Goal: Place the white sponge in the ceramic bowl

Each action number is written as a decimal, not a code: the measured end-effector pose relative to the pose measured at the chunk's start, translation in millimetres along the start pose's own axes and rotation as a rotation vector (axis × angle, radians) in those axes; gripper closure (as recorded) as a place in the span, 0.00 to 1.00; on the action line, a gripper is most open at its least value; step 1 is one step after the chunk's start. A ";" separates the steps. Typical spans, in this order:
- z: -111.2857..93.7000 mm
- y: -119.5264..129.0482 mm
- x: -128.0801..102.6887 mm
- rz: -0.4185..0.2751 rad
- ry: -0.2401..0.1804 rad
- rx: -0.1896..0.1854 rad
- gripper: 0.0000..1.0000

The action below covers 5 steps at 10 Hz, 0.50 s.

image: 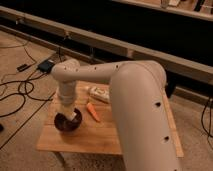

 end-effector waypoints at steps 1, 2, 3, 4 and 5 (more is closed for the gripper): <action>-0.8 -0.9 -0.4 0.000 -0.002 -0.003 0.29; -1.9 -1.4 -0.8 0.000 -0.004 -0.006 0.29; -2.9 -3.1 -0.9 0.002 -0.006 -0.009 0.29; -4.0 -4.9 -1.2 0.005 -0.009 -0.010 0.29; -6.6 -8.7 -1.7 0.014 -0.016 -0.009 0.29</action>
